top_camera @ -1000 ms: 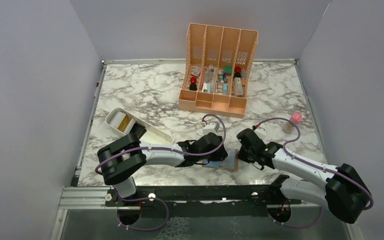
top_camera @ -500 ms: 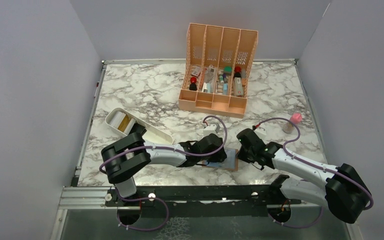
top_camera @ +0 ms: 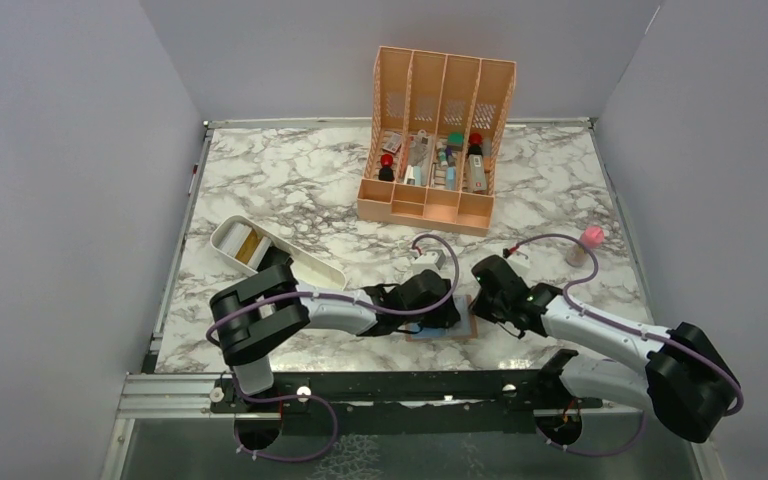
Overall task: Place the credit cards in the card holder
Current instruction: Insert the credit card into the card holder.
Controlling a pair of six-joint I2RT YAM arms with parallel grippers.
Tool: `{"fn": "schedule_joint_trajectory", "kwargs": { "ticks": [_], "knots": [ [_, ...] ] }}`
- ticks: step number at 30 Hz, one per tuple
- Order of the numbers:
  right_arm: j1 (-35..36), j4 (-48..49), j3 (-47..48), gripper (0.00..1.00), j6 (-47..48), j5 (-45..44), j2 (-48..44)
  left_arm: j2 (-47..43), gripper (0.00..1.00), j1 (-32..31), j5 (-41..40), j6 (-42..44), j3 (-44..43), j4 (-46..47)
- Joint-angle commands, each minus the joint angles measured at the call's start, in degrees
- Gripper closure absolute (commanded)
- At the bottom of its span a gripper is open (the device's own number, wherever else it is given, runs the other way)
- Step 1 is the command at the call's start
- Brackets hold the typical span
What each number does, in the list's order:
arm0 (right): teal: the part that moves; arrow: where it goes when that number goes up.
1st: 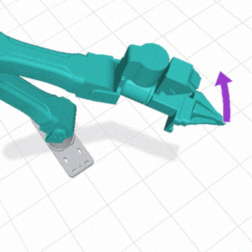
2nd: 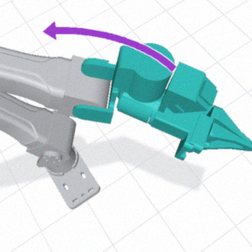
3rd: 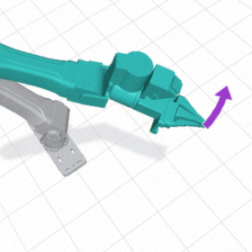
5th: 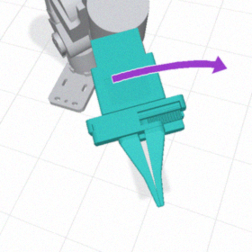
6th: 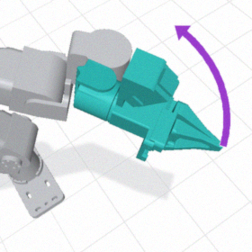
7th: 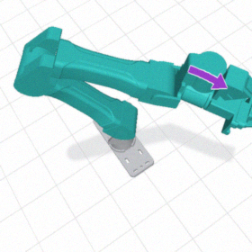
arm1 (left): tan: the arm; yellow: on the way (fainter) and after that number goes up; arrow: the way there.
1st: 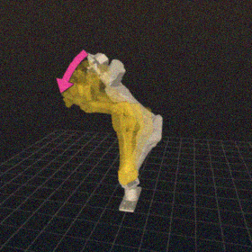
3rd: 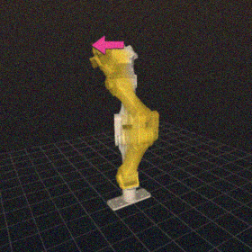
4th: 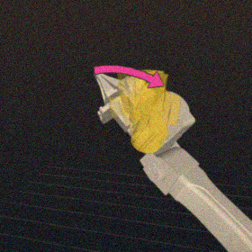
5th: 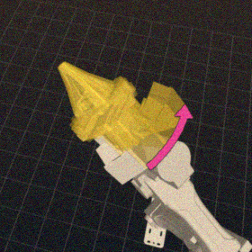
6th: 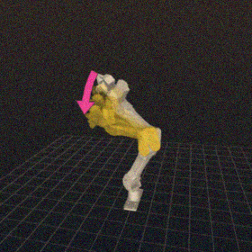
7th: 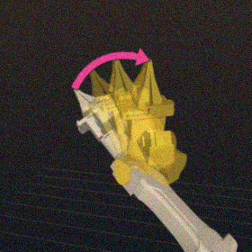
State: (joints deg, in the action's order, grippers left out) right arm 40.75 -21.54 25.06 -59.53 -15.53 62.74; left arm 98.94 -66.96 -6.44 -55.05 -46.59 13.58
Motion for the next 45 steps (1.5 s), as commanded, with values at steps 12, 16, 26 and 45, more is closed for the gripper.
{"fn": "schedule_joint_trajectory", "kwargs": {
  "ticks": [12, 16, 26, 45],
  "knots": [
    [-0.19, -2.92, 2.69, 0.82, 1.46, -4.49, 0.88, -0.65, 0.55, 0.81, -0.15, 2.62, -4.69, -0.28],
    [-0.15, -5.69, 4.13, 0.74, 4.08, -5.29, -2.00, -3.90, 0.54, 1.59, -0.56, 3.17, -3.63, -1.69],
    [-0.15, -6.55, 8.34, 0.62, 13.60, 5.19, -5.59, -13.17, 0.54, 7.01, 0.44, 5.23, 1.73, -4.97],
    [14.48, -2.72, 14.08, 0.53, 13.75, 5.49, 8.30, -37.38, 0.56, 15.88, 3.16, 8.54, 12.81, -18.24]
  ]
}}
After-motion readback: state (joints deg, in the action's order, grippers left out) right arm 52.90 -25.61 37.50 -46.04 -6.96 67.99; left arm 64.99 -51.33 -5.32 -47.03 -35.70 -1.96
